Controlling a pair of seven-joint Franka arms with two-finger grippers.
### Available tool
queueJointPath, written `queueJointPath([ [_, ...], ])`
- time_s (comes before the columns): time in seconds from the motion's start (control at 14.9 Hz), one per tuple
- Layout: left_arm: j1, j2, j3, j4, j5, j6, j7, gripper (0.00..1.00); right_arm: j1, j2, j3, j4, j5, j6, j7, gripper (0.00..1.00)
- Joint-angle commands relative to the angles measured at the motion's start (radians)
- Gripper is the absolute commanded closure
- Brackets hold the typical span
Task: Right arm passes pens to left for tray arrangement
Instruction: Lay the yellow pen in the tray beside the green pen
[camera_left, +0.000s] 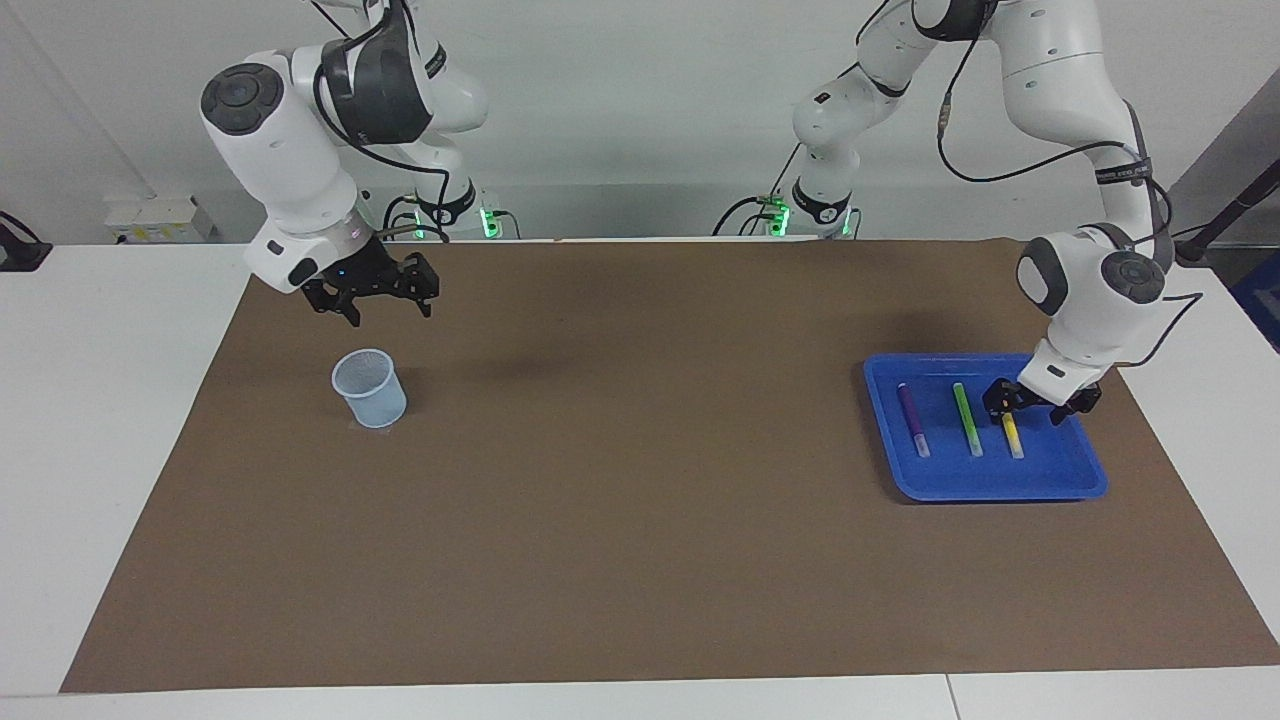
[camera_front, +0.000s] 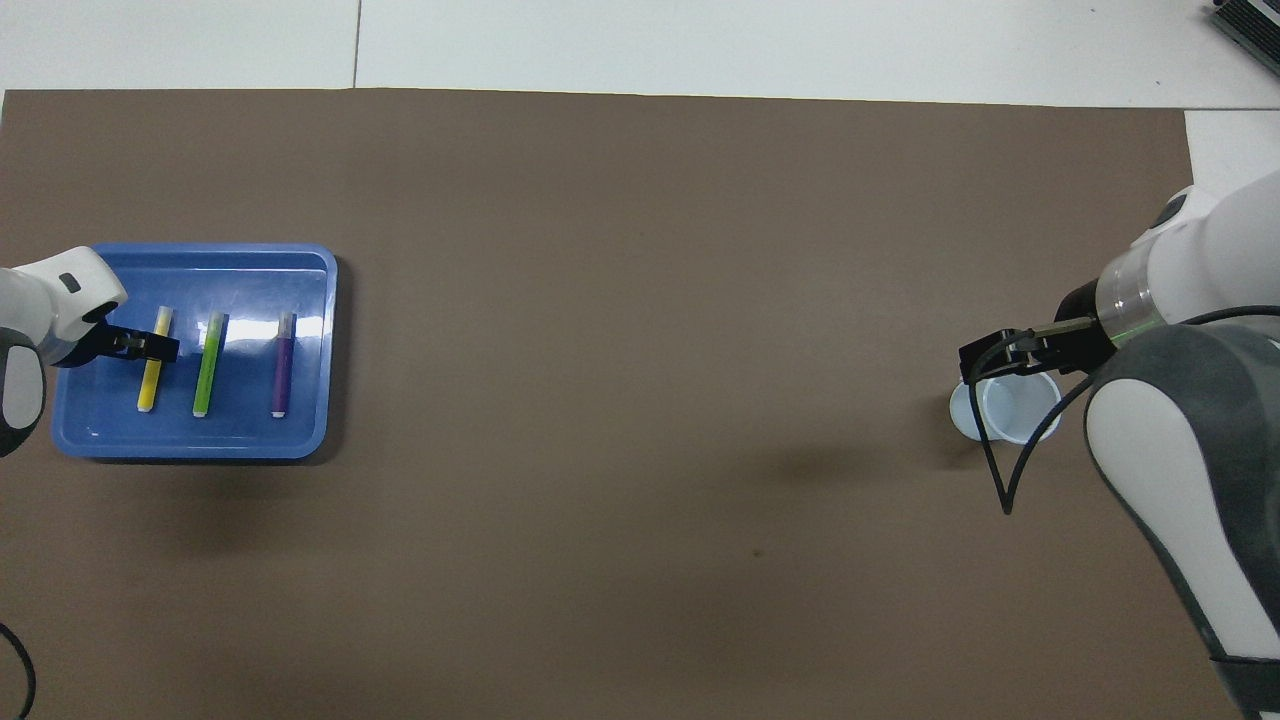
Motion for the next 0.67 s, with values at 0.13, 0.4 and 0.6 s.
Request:
queueJointPath([
  [0.13, -0.033, -0.066, -0.006, 0.076, -0.034, -0.151, -0.067, 0.0, -0.029, -0.007, 0.004, 0.002, -0.019, 0.01, 0.019, 0.0],
  [0.4, -0.079, -0.105, -0.007, 0.171, -0.086, -0.327, -0.098, 0.0, -0.029, 0.001, 0.002, 0.02, -0.048, 0.018, 0.022, 0.0],
  [0.6, -0.114, -0.12, -0.009, 0.263, -0.187, -0.456, -0.204, 0.0, -0.029, -0.001, 0.002, 0.041, -0.054, 0.004, 0.019, 0.0],
])
